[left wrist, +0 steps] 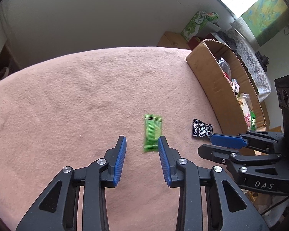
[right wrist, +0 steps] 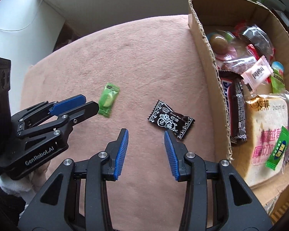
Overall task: Organize snacks
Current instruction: 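Lower the left gripper around the light green candy while the right gripper lowers around the black candy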
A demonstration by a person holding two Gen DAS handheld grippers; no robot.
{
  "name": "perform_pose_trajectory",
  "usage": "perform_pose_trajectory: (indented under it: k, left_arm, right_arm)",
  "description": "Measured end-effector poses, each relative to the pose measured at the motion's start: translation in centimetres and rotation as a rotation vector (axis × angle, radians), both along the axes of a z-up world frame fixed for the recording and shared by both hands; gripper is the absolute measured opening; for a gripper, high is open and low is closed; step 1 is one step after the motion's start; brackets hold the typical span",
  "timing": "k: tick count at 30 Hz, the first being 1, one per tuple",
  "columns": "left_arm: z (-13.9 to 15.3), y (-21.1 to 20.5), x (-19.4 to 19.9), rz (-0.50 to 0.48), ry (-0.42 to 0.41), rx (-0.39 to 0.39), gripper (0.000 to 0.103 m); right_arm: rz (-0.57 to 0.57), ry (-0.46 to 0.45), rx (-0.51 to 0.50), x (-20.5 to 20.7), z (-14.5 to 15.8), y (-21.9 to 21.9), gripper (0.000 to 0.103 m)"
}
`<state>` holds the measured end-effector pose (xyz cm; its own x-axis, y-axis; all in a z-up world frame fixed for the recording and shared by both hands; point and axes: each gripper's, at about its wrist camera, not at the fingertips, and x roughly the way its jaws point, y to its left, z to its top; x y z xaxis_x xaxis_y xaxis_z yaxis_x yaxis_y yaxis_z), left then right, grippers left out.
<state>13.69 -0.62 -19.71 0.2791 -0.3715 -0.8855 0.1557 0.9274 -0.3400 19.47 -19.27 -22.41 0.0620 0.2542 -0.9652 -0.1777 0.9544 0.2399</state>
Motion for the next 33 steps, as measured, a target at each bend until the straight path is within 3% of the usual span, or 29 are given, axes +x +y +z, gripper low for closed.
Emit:
perform_pose_trajectory:
  k: [8, 13, 20, 25, 29, 33]
  left_arm:
    - [-0.4, -0.6, 0.2, -0.032, 0.003, 0.004, 0.032]
    - [-0.7, -0.6, 0.4, -0.048, -0.006, 0.014, 0.029]
    - [-0.8, 0.5, 0.6, -0.024, -0.022, 0.027, 0.02]
    - [-1.0, 1.0, 0.5, -0.017, -0.03, 0.051, 0.013]
    - [-0.3, 1.5, 0.0, -0.019, -0.043, 0.033, 0.013]
    - [0.3, 1.0, -0.4, -0.03, -0.056, 0.001, 0.019]
  right_arm:
    - [-0.106, -0.038, -0.111, 0.2, -1.6, 3.0, 0.041]
    - [-0.16, -0.051, -0.085, 1.1, -1.7, 3.0, 0.045]
    - [-0.174, -0.042, 0.056, 3.8, -2.2, 2.0, 0.046]
    - [-0.115, 0.012, 0.125, 4.8, -2.3, 3.1, 0.046]
    - [-0.04, -0.095, 0.026, 4.9, -0.6, 4.3, 0.046]
    - [0.023, -0.097, -0.055, 5.7, -1.0, 6.1, 0.043]
